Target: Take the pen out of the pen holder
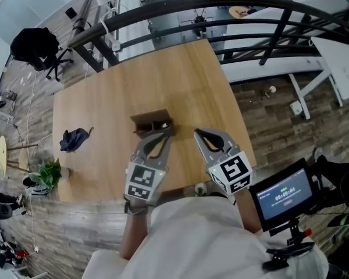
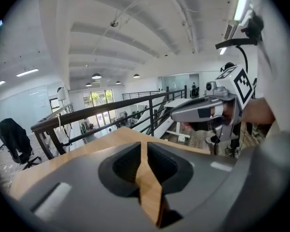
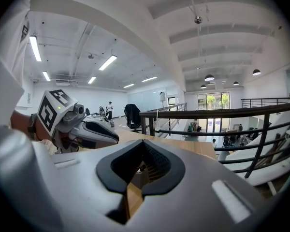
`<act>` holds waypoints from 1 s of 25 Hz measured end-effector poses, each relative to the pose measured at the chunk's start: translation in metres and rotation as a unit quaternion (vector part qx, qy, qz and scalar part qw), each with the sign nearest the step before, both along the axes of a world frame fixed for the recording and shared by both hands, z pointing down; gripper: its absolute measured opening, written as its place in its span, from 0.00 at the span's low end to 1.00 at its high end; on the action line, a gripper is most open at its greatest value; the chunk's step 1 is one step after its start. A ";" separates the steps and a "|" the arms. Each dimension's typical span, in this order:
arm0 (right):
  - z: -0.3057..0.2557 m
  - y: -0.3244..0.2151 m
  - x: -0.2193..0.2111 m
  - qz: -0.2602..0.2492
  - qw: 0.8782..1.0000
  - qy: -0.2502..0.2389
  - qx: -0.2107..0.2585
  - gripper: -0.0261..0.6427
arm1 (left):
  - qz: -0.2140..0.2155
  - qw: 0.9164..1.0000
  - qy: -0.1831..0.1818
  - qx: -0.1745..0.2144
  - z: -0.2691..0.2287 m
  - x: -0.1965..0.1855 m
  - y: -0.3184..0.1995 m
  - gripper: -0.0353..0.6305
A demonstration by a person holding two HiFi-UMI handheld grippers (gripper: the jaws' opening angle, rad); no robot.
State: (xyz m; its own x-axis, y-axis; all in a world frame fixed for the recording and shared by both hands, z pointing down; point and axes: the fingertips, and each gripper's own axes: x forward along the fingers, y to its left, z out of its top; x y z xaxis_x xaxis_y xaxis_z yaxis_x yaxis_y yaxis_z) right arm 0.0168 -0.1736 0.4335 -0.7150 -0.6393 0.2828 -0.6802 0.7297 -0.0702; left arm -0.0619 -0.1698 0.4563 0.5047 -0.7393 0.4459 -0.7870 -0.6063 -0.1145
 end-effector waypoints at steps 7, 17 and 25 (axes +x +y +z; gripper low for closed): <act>0.022 -0.016 -0.013 -0.008 0.999 0.014 -0.028 0.04 | 0.006 0.998 -0.027 -0.050 0.031 -0.012 -0.012 0.12; 0.052 -0.033 -0.034 -0.021 0.997 0.036 -0.064 0.04 | -0.002 0.994 -0.036 -0.103 0.065 -0.035 -0.021 0.12; 0.074 -0.039 -0.031 0.001 0.995 0.046 -0.093 0.04 | 0.041 0.988 -0.054 -0.136 0.098 -0.029 -0.024 0.12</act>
State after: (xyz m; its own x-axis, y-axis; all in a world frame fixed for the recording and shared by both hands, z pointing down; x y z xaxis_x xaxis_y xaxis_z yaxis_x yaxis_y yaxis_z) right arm -0.0142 -0.2130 0.5073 -0.6789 -0.5720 0.4603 -0.6919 0.7082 -0.1404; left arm -0.0909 -0.1939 0.5540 0.4965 -0.5426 0.6775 -0.7260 -0.6874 -0.0185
